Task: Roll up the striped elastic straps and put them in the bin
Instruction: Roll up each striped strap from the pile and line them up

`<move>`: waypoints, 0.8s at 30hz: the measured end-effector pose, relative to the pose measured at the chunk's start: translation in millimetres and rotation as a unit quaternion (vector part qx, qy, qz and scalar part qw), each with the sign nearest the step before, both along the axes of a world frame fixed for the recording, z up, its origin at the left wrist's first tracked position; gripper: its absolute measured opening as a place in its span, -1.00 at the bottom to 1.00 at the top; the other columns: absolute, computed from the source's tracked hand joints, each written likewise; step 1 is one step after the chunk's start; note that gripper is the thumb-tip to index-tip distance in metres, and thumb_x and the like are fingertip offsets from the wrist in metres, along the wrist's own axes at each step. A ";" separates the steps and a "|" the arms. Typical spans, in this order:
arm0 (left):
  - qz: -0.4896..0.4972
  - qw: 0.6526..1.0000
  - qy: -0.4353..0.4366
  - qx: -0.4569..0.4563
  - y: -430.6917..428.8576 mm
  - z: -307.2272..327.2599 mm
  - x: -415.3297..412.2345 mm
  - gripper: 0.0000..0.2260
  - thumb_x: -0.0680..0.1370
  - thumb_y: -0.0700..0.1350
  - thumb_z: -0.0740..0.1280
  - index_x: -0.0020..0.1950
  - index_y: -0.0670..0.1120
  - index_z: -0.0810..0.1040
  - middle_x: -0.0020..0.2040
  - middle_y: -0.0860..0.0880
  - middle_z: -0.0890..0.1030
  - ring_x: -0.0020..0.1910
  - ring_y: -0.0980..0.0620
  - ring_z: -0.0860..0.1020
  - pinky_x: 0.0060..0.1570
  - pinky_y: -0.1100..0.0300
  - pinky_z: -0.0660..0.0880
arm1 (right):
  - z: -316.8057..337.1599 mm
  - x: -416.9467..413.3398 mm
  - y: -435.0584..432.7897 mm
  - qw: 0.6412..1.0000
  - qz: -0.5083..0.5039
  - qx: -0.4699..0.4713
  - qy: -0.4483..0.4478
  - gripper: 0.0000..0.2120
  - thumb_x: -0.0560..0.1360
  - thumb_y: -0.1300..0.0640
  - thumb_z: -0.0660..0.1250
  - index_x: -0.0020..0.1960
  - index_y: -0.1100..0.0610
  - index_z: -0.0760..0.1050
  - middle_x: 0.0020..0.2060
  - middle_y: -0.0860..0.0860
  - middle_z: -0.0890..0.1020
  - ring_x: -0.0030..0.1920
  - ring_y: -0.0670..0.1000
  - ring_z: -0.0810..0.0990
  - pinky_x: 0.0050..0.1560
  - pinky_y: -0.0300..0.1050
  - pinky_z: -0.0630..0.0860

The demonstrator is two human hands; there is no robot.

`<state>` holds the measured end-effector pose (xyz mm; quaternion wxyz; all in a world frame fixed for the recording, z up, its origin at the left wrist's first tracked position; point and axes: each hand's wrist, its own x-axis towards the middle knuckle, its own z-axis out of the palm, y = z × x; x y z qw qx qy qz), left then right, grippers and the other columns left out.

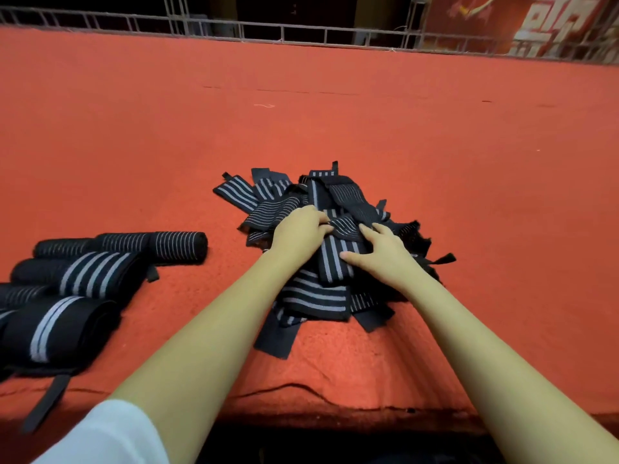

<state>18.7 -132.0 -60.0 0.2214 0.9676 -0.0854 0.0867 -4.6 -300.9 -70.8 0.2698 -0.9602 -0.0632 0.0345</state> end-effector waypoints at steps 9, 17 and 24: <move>-0.155 0.979 -0.129 -0.001 -32.3 8.8 -64.8 -0.77 0.62 -0.08 0.21 0.17 -0.05 0.60 0.09 -0.04 0.58 0.15 -0.07 0.53 0.04 -0.03 0.50 | 26.8 -18.8 -33.5 0.994 0.075 0.009 -0.082 -0.12 0.32 -0.09 0.54 0.52 0.05 0.21 0.55 0.15 0.00 0.55 0.12 -0.07 0.53 0.03 -0.06; -0.179 0.981 -0.079 -0.008 -3.2 -13.1 -91.2 -0.73 0.61 0.03 0.25 0.23 -0.05 0.57 0.09 -0.01 0.61 0.12 -0.01 0.51 0.16 0.19 0.37 | 11.4 -37.6 -21.7 0.964 0.169 -0.110 -0.171 -0.90 0.47 0.18 0.40 -0.03 0.17 0.60 0.27 0.05 0.54 0.45 0.04 0.28 0.49 -0.01 -0.07; -0.112 0.975 -0.068 -0.182 -2.0 4.7 -94.3 -0.87 0.55 -0.08 0.35 0.04 -0.08 0.61 -0.04 0.06 0.64 0.00 0.08 0.55 0.07 0.18 0.44 | 26.4 -50.8 -0.3 0.969 0.119 -0.029 -0.216 -0.83 0.48 0.09 0.38 0.02 0.15 0.56 -0.05 0.01 0.59 0.03 0.03 0.51 0.02 -0.01 0.43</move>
